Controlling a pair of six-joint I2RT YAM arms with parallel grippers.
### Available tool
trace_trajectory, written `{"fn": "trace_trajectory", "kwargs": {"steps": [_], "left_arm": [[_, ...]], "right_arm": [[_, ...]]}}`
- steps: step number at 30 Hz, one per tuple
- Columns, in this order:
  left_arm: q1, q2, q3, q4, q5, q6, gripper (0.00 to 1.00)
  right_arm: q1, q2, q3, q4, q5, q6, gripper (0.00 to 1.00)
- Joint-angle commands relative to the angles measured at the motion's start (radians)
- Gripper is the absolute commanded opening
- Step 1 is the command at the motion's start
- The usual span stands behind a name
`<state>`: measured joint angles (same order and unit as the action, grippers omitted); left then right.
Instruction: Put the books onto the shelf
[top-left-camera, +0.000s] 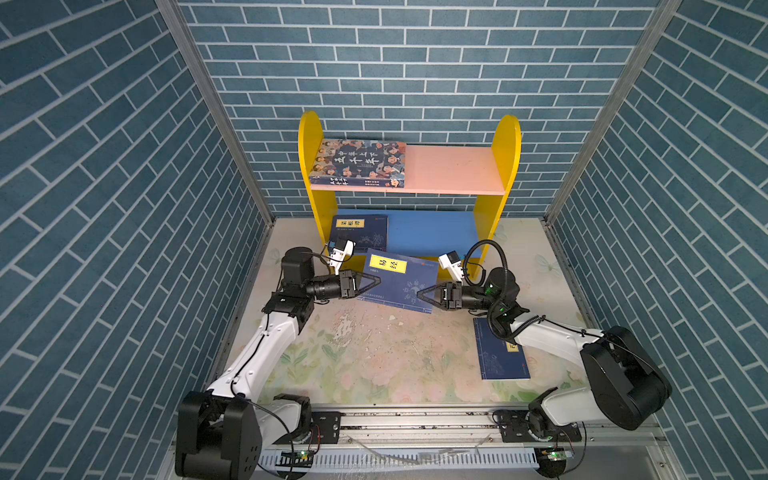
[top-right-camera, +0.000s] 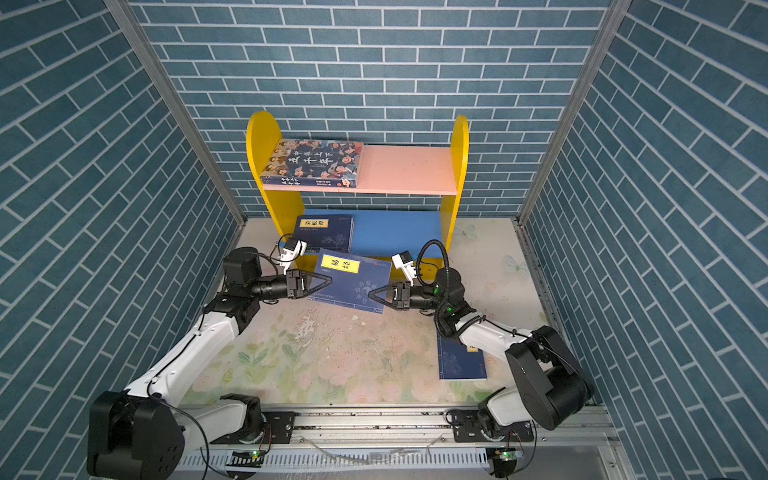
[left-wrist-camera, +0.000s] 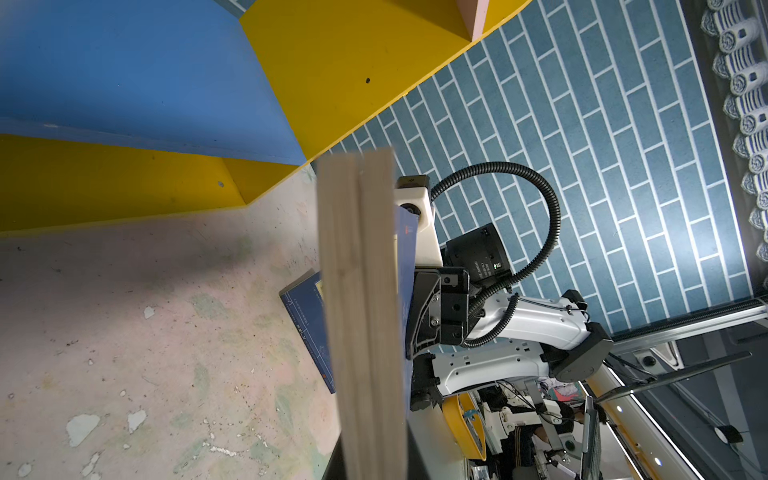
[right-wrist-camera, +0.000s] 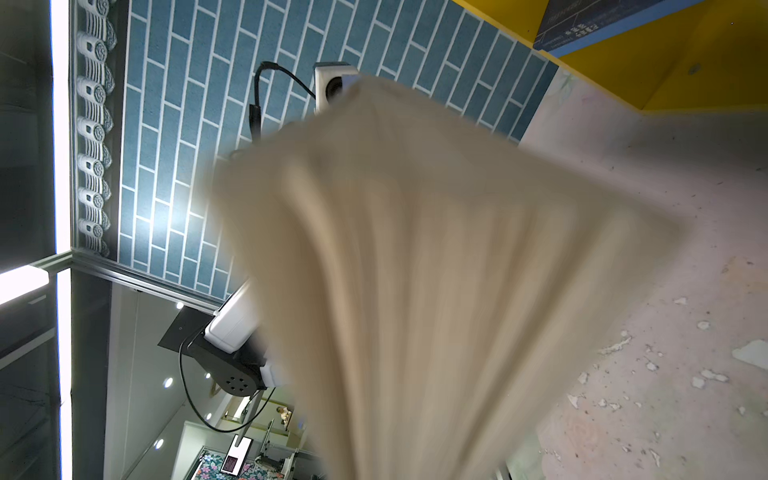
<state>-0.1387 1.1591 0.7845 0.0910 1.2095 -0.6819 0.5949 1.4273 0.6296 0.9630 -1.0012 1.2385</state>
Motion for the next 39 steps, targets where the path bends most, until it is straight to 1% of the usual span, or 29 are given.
{"fn": "trace_trajectory", "kwargs": {"steps": [1, 3, 4, 5, 7, 9, 12, 17, 19, 24, 34, 39], "left_arm": [[0.021, -0.021, -0.001, -0.108, -0.108, 0.111, 0.09], [0.043, -0.029, 0.012, -0.190, -0.177, 0.175, 0.34], [0.062, -0.035, 0.010, -0.208, -0.207, 0.188, 0.44], [0.089, -0.040, 0.005, -0.209, -0.229, 0.185, 0.52], [0.137, -0.052, -0.001, -0.211, -0.254, 0.169, 0.61], [0.178, -0.063, 0.005, -0.225, -0.254, 0.172, 0.66], [0.218, -0.093, 0.021, -0.248, -0.257, 0.186, 0.67], [0.222, -0.136, 0.043, -0.303, -0.269, 0.237, 0.67], [0.222, -0.139, 0.043, -0.297, -0.262, 0.235, 0.67], [0.222, -0.132, 0.037, -0.264, -0.223, 0.215, 0.68], [0.220, -0.119, 0.021, -0.213, -0.203, 0.169, 0.68], [0.220, -0.117, 0.013, -0.186, -0.193, 0.141, 0.68]], "right_arm": [[0.005, 0.006, 0.007, 0.076, 0.029, 0.024, 0.00], [0.004, 0.017, 0.022, 0.065, 0.036, 0.010, 0.00], [0.003, 0.025, 0.033, 0.046, 0.036, -0.001, 0.00], [0.000, 0.034, 0.046, 0.024, 0.038, -0.016, 0.00], [-0.005, 0.050, 0.073, -0.027, 0.042, -0.048, 0.00], [-0.013, 0.069, 0.101, -0.053, 0.043, -0.068, 0.00], [-0.027, 0.102, 0.149, -0.080, 0.038, -0.087, 0.00], [-0.056, 0.176, 0.238, -0.143, 0.032, -0.126, 0.00], [-0.063, 0.217, 0.281, -0.146, 0.018, -0.126, 0.00], [-0.073, 0.331, 0.401, -0.166, -0.014, -0.132, 0.00], [-0.087, 0.550, 0.628, -0.196, -0.031, -0.134, 0.00], [-0.087, 0.621, 0.735, -0.269, -0.022, -0.144, 0.00]]}}
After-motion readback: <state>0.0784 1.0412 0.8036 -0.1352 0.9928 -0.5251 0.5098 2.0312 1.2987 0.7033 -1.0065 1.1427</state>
